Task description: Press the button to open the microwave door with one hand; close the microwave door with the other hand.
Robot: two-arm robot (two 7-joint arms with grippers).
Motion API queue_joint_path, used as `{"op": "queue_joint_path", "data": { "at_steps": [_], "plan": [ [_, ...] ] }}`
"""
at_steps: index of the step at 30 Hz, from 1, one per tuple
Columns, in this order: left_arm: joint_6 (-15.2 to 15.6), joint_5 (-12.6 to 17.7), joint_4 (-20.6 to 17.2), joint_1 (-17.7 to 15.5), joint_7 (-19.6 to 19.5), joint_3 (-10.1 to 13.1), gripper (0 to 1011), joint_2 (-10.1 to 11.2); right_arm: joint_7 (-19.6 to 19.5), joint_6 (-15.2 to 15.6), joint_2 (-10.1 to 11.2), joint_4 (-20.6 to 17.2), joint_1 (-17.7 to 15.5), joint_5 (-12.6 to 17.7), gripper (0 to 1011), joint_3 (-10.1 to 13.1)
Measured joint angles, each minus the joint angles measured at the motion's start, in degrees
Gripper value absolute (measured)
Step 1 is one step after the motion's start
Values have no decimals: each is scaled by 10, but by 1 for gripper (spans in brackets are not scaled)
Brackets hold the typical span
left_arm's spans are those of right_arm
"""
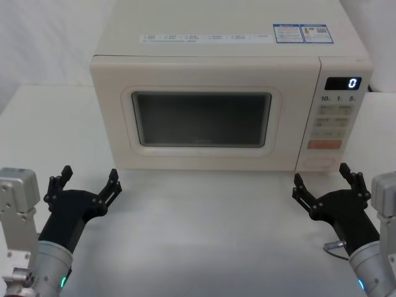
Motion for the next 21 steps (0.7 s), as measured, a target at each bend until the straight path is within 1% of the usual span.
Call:
{"op": "queue_joint_path", "data": {
  "at_steps": [21],
  "plan": [
    [0,0,0,0,0,0,1001,0,0,0,0,0,0,0,1002,0]
  ]
}}
